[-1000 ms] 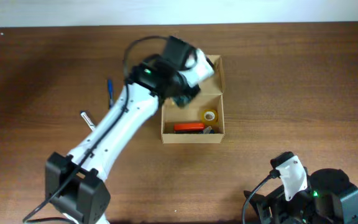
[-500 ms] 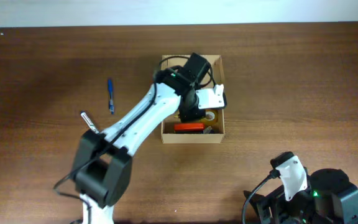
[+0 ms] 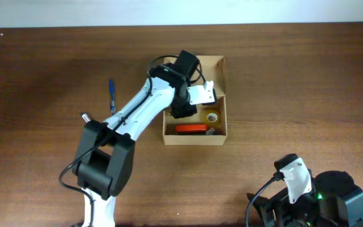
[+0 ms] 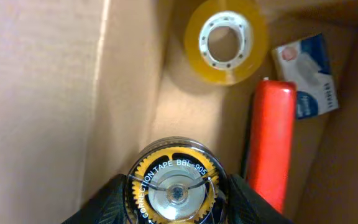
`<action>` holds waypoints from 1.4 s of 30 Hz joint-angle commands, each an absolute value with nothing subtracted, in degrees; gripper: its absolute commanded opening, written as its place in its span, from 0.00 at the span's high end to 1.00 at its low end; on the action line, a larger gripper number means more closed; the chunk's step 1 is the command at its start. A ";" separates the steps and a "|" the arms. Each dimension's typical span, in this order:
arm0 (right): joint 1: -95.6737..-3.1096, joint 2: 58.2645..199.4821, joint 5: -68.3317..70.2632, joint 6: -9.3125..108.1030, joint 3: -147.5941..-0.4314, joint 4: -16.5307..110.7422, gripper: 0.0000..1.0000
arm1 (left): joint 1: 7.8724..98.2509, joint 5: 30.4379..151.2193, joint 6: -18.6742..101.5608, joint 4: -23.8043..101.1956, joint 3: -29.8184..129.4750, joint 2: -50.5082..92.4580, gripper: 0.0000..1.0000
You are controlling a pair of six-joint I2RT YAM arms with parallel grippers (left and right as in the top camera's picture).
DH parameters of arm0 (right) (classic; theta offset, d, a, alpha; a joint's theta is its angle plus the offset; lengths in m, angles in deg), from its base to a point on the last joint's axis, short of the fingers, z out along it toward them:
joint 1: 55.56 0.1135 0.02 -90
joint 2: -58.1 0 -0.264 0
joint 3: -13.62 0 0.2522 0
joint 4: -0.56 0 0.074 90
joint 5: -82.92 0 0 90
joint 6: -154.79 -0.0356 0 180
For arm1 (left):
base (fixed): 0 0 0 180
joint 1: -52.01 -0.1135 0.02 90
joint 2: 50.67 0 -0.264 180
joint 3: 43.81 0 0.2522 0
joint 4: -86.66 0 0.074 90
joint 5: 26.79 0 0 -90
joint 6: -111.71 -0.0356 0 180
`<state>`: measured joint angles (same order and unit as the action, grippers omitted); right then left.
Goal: Pack container
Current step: 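Carry the correction tape into the box and release it, then lift the left gripper out and move it over the blue pen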
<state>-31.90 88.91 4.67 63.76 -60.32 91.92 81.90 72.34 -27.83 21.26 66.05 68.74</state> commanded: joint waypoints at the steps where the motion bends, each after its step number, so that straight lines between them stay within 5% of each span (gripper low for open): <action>1: -31.96 88.80 5.24 64.13 -60.34 91.70 0.01 | 81.57 74.94 -29.41 21.22 65.87 69.73 0.81; 6: -31.96 88.80 5.22 64.13 -60.34 91.70 0.01 | 81.57 75.92 -29.38 21.22 65.87 69.73 0.81; 12: -31.96 88.80 5.22 64.13 -60.34 91.70 0.01 | 81.68 75.90 -27.37 21.22 66.00 69.62 0.33; 13: -31.96 88.80 5.22 64.13 -60.34 91.70 0.01 | 81.68 75.90 -26.11 21.22 66.33 69.53 0.32; 30: -31.96 88.80 5.22 64.13 -60.34 91.70 0.01 | 79.50 71.97 -6.46 15.17 79.44 51.78 0.32; 42: -31.96 88.80 5.22 64.13 -60.34 91.70 0.01 | 63.52 65.54 9.11 4.04 78.09 45.29 0.40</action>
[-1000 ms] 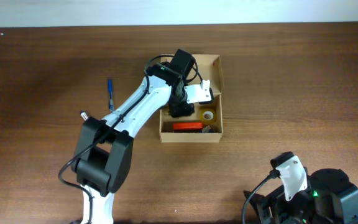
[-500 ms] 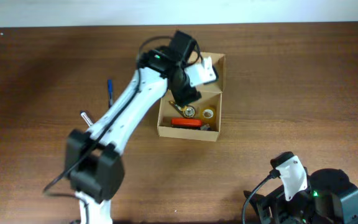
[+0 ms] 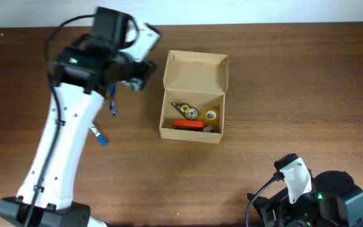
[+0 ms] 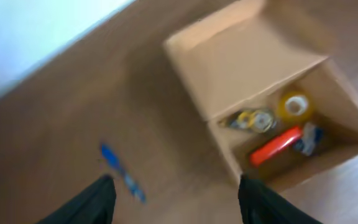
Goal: Pack container
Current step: 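Lift the left gripper out and move it over the blue pen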
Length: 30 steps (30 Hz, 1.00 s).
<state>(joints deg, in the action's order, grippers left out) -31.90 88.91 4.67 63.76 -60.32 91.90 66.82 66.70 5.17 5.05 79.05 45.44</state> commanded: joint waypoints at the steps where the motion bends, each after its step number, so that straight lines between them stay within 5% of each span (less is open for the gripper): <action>1: -31.96 88.80 5.22 64.13 -60.34 91.70 0.01 | 62.25 65.50 9.06 4.06 77.28 45.29 0.39; 11: -31.96 88.80 5.22 64.13 -60.34 91.70 0.01 | 52.90 65.50 18.18 21.11 56.47 45.31 0.39; 30: -31.96 88.80 5.22 64.13 -60.34 91.70 0.01 | 52.05 61.69 25.19 52.08 32.65 51.69 0.39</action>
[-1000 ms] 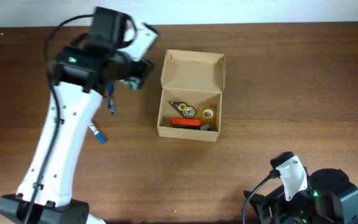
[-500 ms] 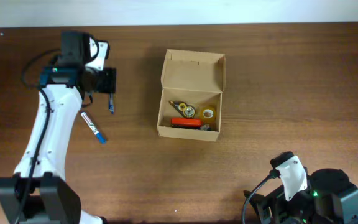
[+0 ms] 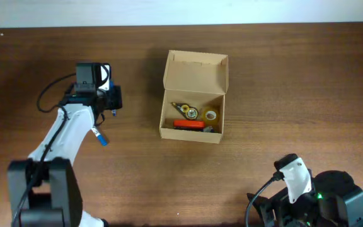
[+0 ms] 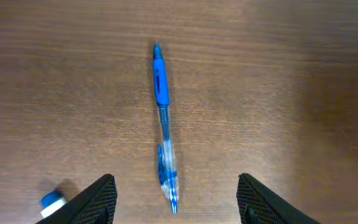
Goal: Pack container
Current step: 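Lift the left gripper out and move it over the blue pen, then lower the left gripper and grasp the blue pen, then carry the blue pen into the box and release it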
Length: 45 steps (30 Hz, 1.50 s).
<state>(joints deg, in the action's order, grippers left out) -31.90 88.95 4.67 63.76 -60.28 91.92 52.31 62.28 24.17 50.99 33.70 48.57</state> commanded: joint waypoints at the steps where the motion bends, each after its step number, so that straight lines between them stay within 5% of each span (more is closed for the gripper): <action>1: -31.96 88.80 5.24 64.13 -60.34 91.70 0.01 | 52.05 61.72 25.19 52.91 32.65 52.68 0.40; 26: -31.96 88.80 5.22 64.13 -60.34 91.70 0.01 | 52.05 61.69 26.48 63.21 32.65 62.32 0.51; 37: -31.96 88.80 5.22 64.13 -60.34 91.70 0.01 | 52.05 61.91 27.31 63.25 32.67 62.62 0.89; 45: -31.96 88.80 5.22 64.13 -60.34 91.70 0.01 | 52.07 61.91 27.27 58.77 37.65 60.15 0.98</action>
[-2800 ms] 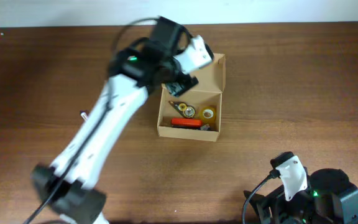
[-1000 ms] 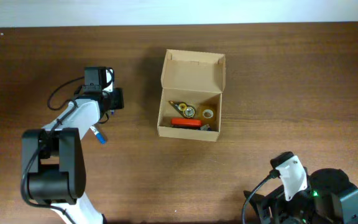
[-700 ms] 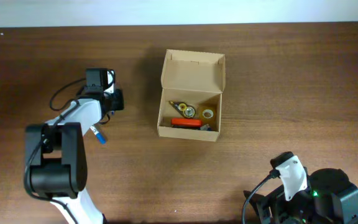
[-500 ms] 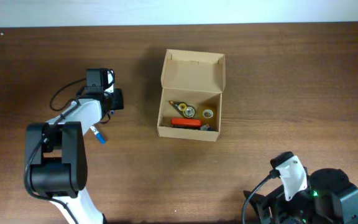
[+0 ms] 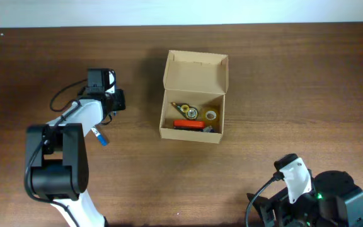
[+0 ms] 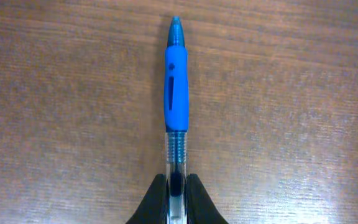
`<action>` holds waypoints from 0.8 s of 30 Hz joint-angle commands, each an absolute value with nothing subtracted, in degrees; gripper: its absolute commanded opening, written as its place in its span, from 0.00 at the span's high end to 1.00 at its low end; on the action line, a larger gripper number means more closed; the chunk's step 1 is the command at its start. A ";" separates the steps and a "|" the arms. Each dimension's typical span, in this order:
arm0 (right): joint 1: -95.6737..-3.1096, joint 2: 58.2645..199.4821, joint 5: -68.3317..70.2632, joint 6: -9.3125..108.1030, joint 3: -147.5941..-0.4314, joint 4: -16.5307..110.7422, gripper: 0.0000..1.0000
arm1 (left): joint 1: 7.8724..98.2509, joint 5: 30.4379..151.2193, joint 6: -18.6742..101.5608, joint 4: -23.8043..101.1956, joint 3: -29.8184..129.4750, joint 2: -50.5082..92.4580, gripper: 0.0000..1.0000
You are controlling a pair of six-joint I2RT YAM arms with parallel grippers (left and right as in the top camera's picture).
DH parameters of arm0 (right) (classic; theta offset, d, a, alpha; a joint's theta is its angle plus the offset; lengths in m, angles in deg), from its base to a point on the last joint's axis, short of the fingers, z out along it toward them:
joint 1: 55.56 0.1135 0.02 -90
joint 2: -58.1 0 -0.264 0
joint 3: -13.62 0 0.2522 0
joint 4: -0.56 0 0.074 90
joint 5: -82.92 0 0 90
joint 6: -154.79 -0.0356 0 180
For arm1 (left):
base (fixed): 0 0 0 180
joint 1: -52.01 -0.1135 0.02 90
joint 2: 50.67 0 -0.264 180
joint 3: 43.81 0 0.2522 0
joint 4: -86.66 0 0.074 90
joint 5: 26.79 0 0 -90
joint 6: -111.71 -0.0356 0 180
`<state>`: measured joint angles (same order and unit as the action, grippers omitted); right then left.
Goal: Pack container
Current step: 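Carry the blue pen into the box and release it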
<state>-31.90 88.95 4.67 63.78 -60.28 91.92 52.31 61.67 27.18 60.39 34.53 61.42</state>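
A blue pen (image 6: 176, 81) with a clear barrel lies lengthwise on the wooden table, its blue cap end pointing away from the camera. My left gripper (image 6: 176, 184) is shut on the clear barrel, one dark finger pressed to each side. In the overhead view the left gripper (image 5: 108, 103) sits left of the open cardboard box (image 5: 166, 94) and hides the pen. The box holds a yellow correction tape (image 5: 187, 111), a tape roll (image 5: 212, 115), a red tube (image 5: 190, 125) and a small white packet. My right arm (image 5: 295, 180) is folded at the front right; its fingers do not show clearly.
A small blue-and-white piece (image 5: 101, 138) lies on the table just in front of the left gripper. The box lid (image 5: 196, 68) stands open toward the far edge. A white wall borders the table's far side.
The left gripper was open and high above the blue pen. Now it is down close to the table and shut on the pen's clear barrel. The right arm has not moved.
The left gripper was inside the box, shut on the correction tape. Then it was out of the box and open, with the tape left inside. Then it hung open over the blue pen left of the box, and now it grips that pen.
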 commanded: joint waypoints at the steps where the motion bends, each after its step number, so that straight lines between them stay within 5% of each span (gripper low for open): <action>1: -31.96 88.80 5.22 64.13 -60.34 91.70 0.01 | 52.09 61.91 27.25 57.18 39.45 59.08 0.98; 7: -31.96 88.80 5.22 64.13 -60.34 91.70 0.01 | 54.95 62.63 20.41 49.20 49.78 50.86 0.98; 24: -31.96 88.80 5.22 64.13 -60.34 91.70 0.01 | 79.34 74.39 -31.02 36.00 52.82 45.49 0.98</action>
